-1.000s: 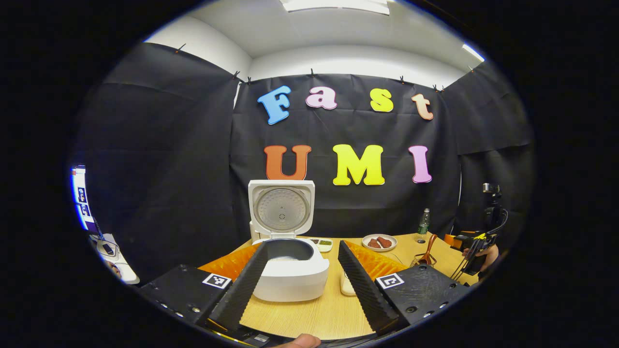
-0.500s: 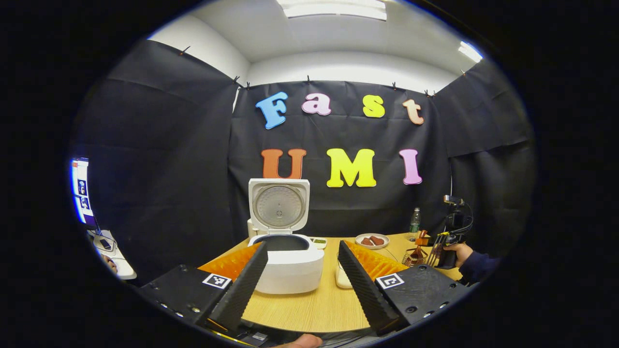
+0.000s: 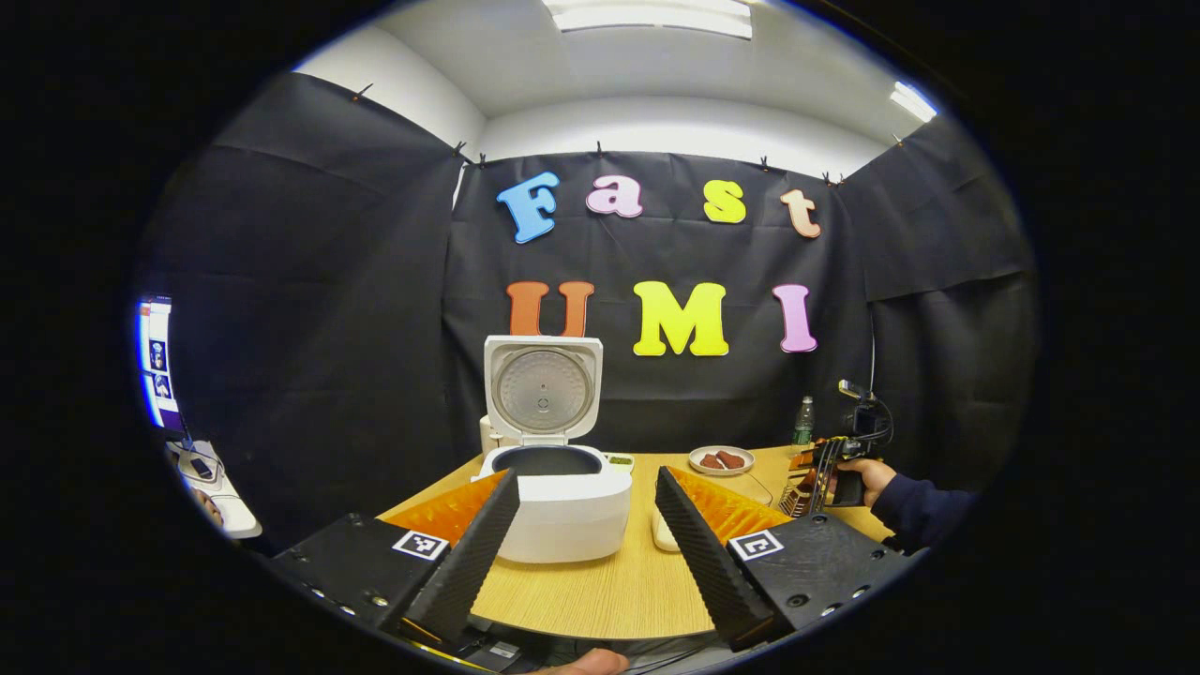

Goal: Close the left gripper, press the button to open the rice cooker; take a wooden spoon from the chopstick holder with the right hand, scoop a spoonful of rice and pour it into the rice cooker, then put the wooden spoon back into the chopstick holder.

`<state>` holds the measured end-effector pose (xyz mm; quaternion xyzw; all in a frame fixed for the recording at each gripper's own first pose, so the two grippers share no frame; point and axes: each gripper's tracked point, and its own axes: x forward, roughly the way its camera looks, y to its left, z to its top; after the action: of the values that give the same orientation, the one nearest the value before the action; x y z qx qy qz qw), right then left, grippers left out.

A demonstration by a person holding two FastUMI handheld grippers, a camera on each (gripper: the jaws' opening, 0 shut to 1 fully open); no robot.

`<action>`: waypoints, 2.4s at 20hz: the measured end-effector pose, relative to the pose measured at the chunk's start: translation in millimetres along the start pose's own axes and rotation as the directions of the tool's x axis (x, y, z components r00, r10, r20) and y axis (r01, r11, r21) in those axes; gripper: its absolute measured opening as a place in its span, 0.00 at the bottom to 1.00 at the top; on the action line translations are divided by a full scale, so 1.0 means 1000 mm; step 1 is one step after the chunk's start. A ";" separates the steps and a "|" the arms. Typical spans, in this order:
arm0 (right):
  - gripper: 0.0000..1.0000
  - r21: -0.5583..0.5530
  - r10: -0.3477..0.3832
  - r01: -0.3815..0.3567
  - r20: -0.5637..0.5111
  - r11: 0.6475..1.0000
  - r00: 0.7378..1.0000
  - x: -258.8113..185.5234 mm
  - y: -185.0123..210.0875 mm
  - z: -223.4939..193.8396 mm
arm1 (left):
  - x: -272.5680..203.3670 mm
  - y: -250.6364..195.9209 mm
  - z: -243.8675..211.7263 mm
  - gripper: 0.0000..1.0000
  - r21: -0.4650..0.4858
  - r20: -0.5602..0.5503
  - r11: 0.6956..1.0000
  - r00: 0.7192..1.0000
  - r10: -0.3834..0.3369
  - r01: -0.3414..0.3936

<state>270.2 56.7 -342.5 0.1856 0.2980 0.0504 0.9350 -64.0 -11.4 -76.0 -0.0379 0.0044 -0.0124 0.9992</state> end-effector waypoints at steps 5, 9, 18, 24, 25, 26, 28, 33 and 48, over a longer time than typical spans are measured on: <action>0.34 0.004 -0.008 0.008 0.053 1.000 0.999 -0.006 0.000 0.007 | 0.004 0.000 -0.009 0.93 -0.006 -0.020 1.000 1.000 -0.009 0.009; 0.19 -0.137 0.001 0.011 0.086 0.990 0.996 -0.012 0.009 0.005 | 0.005 0.002 -0.015 0.93 -0.028 -0.035 1.000 0.999 -0.015 0.014; 0.13 -0.260 0.002 0.059 0.228 0.964 0.974 -0.053 0.029 0.027 | 0.000 0.003 -0.016 0.93 -0.012 -0.036 1.000 0.999 -0.013 0.012; 0.13 -0.299 0.017 0.090 0.336 0.950 0.942 -0.101 0.060 0.057 | -0.005 0.002 -0.016 0.93 -0.012 -0.023 1.000 1.000 -0.020 0.020; 0.13 -0.305 0.025 0.091 0.355 0.948 0.935 -0.111 0.068 0.062 | -0.006 0.004 -0.015 0.93 -0.011 -0.019 1.000 1.000 -0.018 0.018; 0.13 -0.312 0.036 0.087 0.370 0.946 0.928 -0.120 0.078 0.065 | -0.008 0.006 -0.014 0.93 -0.011 -0.017 1.000 1.000 -0.015 0.015; 0.13 -0.323 0.070 0.066 0.391 0.944 0.918 -0.136 0.101 0.070 | -0.010 0.010 -0.015 0.93 -0.008 -0.017 1.000 1.000 -0.007 0.007; 0.13 -0.366 0.169 -0.017 0.388 0.931 0.906 -0.151 0.164 0.057 | -0.013 0.015 -0.015 0.93 -0.012 -0.014 1.000 1.000 -0.005 0.005; 0.13 -0.427 0.070 0.098 0.361 0.899 0.930 -0.031 0.207 -0.033 | -0.005 0.039 -0.039 0.93 -0.023 -0.058 0.999 0.998 0.023 -0.024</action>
<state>229.4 252.4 -272.8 -0.0256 0.1000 0.0735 0.9919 -68.7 25.1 -117.8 -0.0494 0.0340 -0.0017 0.9982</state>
